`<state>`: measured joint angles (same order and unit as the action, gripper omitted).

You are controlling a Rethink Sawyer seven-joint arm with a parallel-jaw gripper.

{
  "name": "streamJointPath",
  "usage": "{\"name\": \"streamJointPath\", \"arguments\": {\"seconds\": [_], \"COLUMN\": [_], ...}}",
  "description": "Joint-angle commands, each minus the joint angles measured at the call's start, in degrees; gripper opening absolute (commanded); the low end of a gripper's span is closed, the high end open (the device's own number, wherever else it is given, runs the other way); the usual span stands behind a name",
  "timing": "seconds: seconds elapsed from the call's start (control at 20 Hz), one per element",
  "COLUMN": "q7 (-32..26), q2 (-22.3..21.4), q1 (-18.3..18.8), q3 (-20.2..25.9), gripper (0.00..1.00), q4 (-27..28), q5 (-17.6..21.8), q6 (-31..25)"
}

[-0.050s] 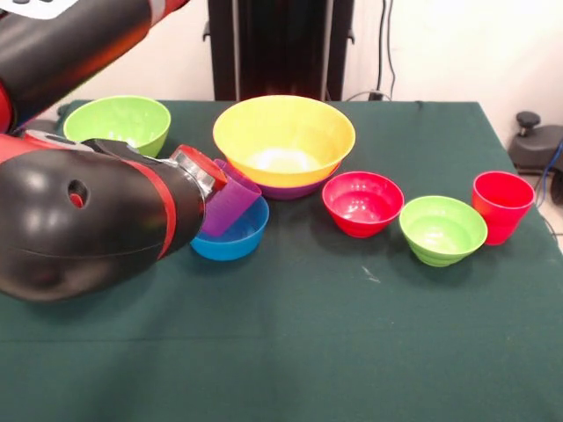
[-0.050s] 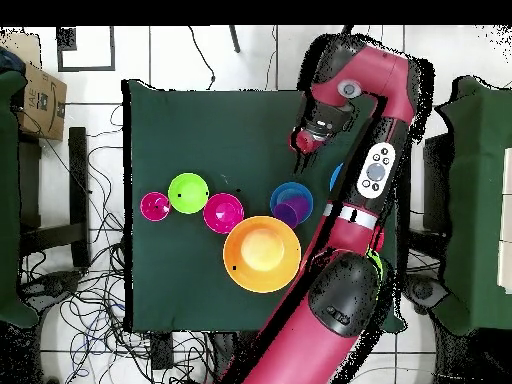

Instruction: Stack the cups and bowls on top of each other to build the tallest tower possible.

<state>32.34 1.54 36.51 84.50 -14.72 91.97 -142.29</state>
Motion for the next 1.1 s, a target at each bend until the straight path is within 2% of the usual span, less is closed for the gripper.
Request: {"name": "streamJointPath", "arguments": {"seconds": [0.05,0.2,0.25,0.3,0.45,0.55,0.75,0.9,1.1], "q7": [-10.18,-3.73,0.26,2.78,12.59,15.7,19.15,20.59,22.94], "q2": [-1.69,-1.51,-2.29,-2.93,-7.73,-11.13,-17.68,-21.75,-26.53], "q1": [0.83,1.11,1.53,2.01,5.0,6.63,9.02,10.6,14.5], "q3": [3.82,4.35,2.15,0.77,-5.24,-7.94,-12.76,-15.46,-17.49], "gripper": [1.0,1.0,1.0,1.0,1.0,1.0,1.0,1.0,1.0], "q4": [0.41,0.4,-0.99,-2.18,-10.01,-14.49,-22.71,-27.91,-37.41], "q5": [11.39,7.65,2.91,-0.19,-14.1,-19.41,-27.13,-31.3,-37.15], "q6": [-4.21,-0.57,3.63,5.61,10.19,11.08,13.82,16.86,24.09]}}
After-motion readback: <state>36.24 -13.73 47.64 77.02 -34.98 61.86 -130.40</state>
